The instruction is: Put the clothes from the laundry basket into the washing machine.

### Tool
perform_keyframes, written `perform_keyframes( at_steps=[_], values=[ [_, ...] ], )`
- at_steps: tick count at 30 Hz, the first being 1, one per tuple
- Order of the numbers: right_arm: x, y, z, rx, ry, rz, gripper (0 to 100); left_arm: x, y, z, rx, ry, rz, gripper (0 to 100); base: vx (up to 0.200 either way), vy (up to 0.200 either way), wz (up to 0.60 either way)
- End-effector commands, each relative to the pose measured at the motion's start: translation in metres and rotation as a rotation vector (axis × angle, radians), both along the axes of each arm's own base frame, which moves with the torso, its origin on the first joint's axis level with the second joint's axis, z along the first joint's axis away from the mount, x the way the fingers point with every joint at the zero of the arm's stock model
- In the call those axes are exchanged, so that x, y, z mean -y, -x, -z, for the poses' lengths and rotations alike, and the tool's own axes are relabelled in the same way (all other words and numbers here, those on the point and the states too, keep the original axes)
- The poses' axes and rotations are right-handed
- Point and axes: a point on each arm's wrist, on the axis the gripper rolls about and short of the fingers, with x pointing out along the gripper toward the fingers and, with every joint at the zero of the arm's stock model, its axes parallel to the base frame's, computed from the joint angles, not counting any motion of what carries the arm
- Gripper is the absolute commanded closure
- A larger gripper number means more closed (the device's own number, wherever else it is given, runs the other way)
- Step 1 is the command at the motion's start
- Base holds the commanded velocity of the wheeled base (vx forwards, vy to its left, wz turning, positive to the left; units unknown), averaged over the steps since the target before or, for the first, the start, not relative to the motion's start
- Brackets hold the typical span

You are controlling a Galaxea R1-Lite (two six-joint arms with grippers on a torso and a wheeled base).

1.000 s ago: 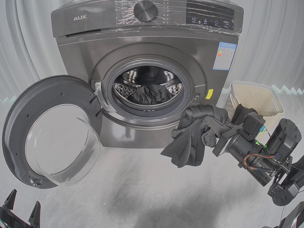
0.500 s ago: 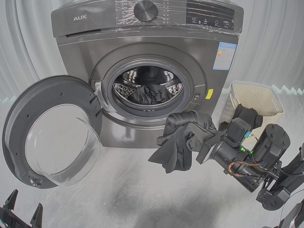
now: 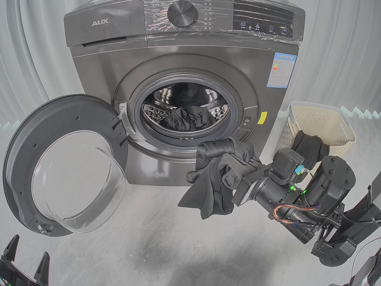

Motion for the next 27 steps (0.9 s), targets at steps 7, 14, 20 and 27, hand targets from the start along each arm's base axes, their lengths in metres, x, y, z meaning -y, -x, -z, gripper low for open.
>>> perform_keyframes(
  at_steps=[7, 14, 20, 27],
  values=[
    [-0.017, -0.014, 0.000, 0.026, -0.029, 0.001, 100, 0.002, -0.012, -0.055, -0.056, 0.032, 0.217, 0, 0.000, 0.000, 0.00],
    [-0.018, -0.015, -0.005, 0.038, -0.031, -0.018, 100, 0.007, -0.042, -0.061, -0.168, 0.037, 0.350, 0, 0.000, 0.000, 0.00],
    [-0.025, -0.020, -0.015, 0.063, -0.056, -0.022, 100, 0.015, -0.080, -0.068, -0.249, 0.031, 0.439, 0, 0.000, 0.000, 0.00],
    [-0.028, -0.022, -0.022, 0.066, -0.062, -0.027, 100, 0.029, -0.124, -0.065, -0.319, 0.029, 0.513, 0, 0.000, 0.000, 0.00]
  ],
)
